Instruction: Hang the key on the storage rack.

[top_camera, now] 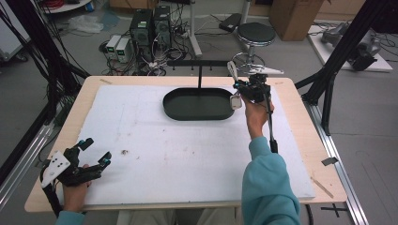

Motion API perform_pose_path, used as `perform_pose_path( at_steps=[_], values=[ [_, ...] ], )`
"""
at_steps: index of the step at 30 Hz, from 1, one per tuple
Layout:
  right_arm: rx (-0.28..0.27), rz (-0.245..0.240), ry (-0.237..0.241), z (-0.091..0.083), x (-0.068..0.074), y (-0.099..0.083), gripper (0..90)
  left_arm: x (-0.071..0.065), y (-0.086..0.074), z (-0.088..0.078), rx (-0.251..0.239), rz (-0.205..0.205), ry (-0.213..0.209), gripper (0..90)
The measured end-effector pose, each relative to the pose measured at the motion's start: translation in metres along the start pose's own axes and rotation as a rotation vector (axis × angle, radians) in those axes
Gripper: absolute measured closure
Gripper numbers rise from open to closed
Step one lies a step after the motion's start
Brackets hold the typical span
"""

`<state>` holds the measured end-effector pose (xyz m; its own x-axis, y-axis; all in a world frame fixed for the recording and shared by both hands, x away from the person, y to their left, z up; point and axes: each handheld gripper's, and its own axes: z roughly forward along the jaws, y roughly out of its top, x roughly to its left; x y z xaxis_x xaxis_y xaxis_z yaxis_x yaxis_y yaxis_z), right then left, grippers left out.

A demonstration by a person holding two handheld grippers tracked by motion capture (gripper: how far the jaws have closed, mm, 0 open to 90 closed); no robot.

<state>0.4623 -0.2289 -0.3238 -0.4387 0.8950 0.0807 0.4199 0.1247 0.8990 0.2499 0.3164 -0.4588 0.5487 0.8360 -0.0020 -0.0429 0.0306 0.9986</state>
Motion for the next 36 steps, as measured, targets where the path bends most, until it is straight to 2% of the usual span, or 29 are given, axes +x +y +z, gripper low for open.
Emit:
perform_pose_path(
  at_steps=[2, 12, 23, 30, 36],
  values=[
    [0.001, -0.010, -0.009, 0.003, 0.001, -0.001, 82.1, 0.000, 0.000, 0.000, 0.000, -0.001, 0.000, 14.1],
    [0.008, 0.010, -0.050, 0.012, -0.002, -0.004, 82.0, 0.000, 0.000, 0.000, 0.002, 0.001, 0.000, 14.1],
    [0.016, 0.005, -0.058, 0.022, 0.002, -0.007, 82.0, 0.000, 0.000, 0.000, 0.002, 0.000, 0.000, 14.1],
    [0.034, 0.019, -0.064, 0.028, 0.002, -0.010, 82.2, 0.000, 0.000, 0.000, 0.001, -0.002, 0.000, 14.1],
    [0.026, 0.026, -0.066, 0.033, 0.003, -0.012, 82.2, 0.000, 0.000, 0.000, 0.000, -0.002, 0.000, 14.1]
  ],
)
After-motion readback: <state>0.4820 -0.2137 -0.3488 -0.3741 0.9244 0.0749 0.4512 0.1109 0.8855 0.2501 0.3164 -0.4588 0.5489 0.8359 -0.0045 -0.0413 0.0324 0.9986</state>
